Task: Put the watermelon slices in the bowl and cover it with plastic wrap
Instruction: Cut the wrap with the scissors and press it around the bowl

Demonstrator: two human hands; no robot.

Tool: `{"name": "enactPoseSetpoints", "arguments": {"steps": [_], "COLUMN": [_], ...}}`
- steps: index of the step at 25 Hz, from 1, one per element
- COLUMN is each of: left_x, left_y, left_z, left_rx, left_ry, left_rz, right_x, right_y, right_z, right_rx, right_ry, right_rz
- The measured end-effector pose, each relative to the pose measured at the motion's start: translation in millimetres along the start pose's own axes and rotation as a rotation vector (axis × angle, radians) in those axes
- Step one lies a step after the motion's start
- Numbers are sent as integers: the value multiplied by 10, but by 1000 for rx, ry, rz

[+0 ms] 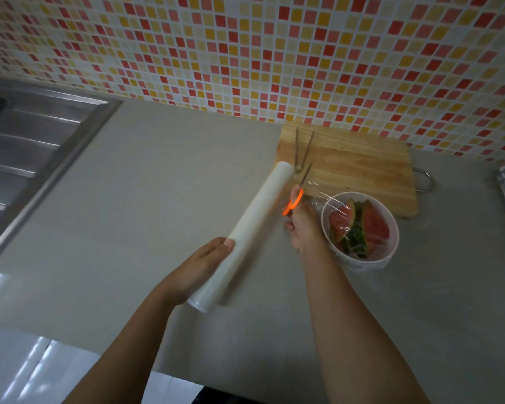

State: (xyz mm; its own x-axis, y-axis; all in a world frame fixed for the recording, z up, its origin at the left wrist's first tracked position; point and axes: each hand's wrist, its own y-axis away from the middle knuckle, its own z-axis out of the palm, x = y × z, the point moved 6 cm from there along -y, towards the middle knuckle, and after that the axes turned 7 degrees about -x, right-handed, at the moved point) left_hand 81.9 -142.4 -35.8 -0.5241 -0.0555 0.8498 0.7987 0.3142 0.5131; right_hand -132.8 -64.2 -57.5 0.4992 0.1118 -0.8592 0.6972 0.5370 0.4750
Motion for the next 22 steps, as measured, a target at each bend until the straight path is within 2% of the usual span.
{"name": "enactPoseSetpoints", "arguments": {"steps": [4, 6, 8, 12, 16, 22], "left_x": [-171, -183, -163, -145, -61, 3], "left_y": [96, 73, 23, -21, -24, 3], "left_z": [-106, -114, -104, -61, -50, 22], "left_rx": [64, 115, 151, 209, 354, 418], "left_ry": [208, 269, 234, 38, -287, -612], "left_rz": [-27, -42, -56, -29, -6, 149], "right_x": [-22, 58, 204, 344, 283, 356], "right_y": [145, 410, 769, 1057, 1023, 1095], "right_z": [29, 10, -49, -119, -62, -22], "right_rx": [2, 42, 103, 143, 146, 108], "right_ry": [107, 382, 700, 1014, 1154, 1284], "right_rz": [30, -43, -169, -187, -202, -141]}}
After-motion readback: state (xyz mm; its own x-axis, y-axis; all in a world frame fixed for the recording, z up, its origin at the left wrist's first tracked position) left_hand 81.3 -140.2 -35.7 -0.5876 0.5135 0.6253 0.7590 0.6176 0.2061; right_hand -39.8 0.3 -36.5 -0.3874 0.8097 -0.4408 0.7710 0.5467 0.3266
